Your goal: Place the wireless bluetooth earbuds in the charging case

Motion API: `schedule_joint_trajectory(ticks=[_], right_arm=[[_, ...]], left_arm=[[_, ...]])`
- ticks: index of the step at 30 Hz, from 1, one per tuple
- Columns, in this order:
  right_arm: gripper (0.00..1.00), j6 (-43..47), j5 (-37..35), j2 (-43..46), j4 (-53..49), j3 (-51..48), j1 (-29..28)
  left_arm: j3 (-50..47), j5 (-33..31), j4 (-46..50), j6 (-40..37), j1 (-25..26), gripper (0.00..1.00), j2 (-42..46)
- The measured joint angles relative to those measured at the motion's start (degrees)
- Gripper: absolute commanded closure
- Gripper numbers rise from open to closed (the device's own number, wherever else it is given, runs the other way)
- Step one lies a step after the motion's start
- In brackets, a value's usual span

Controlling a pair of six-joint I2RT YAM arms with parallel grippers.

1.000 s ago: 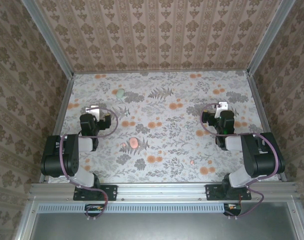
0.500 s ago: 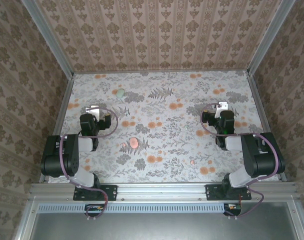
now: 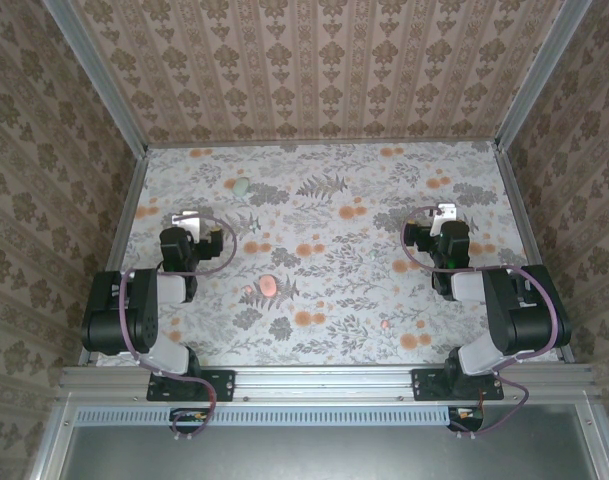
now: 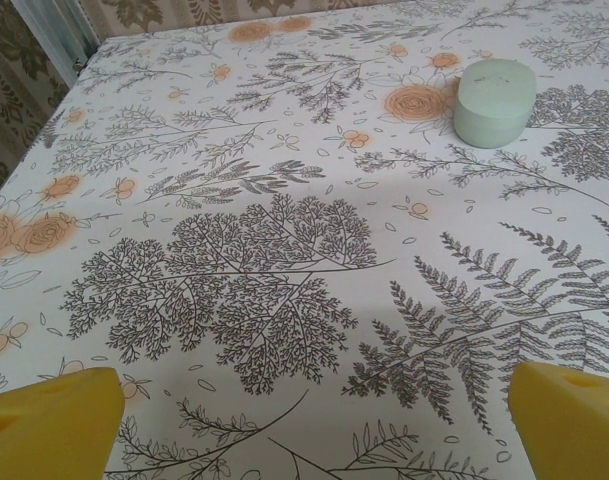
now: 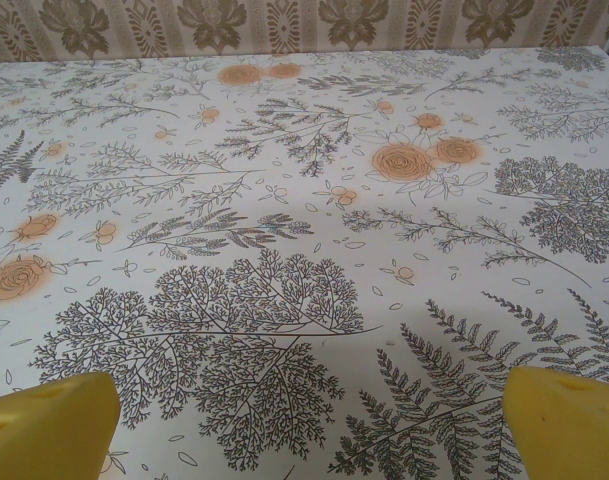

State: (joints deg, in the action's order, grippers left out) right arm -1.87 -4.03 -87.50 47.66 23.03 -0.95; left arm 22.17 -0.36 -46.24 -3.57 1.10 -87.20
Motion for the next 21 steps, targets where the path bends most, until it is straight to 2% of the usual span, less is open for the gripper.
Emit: schedule_joint_trajectory(ticks=[3, 7, 11, 16, 18, 21], right_arm=[[0.00, 0.0, 0.0, 0.1, 0.0, 0.0, 0.0], [0.00, 0.0, 0.0, 3.2, -2.8, 0.1, -0.1], [0.00, -1.6, 0.2, 10.9, -14.6, 3.5, -0.1], [0.00, -8.4, 0.0, 17.9, -31.8, 12.5, -1.0], [0.01, -10.9, -0.7, 18.9, -38.3, 16.0, -3.2], [0.04, -13.8, -3.5, 19.0, -46.9, 19.4, -10.4]], left_arm=[[0.0, -0.5, 2.9, -0.1, 1.2, 0.00, 4.3], [2.4, -3.3, 13.0, 1.0, 1.9, 0.00, 13.6], [6.1, -7.3, 25.5, 4.1, 1.8, 0.00, 22.0], [11.5, -9.5, 47.7, 11.7, -0.3, 0.00, 31.6], [13.8, -9.5, 56.3, 15.7, -1.6, 0.00, 34.7], [16.0, -7.1, 66.3, 20.3, -3.6, 0.00, 37.3]])
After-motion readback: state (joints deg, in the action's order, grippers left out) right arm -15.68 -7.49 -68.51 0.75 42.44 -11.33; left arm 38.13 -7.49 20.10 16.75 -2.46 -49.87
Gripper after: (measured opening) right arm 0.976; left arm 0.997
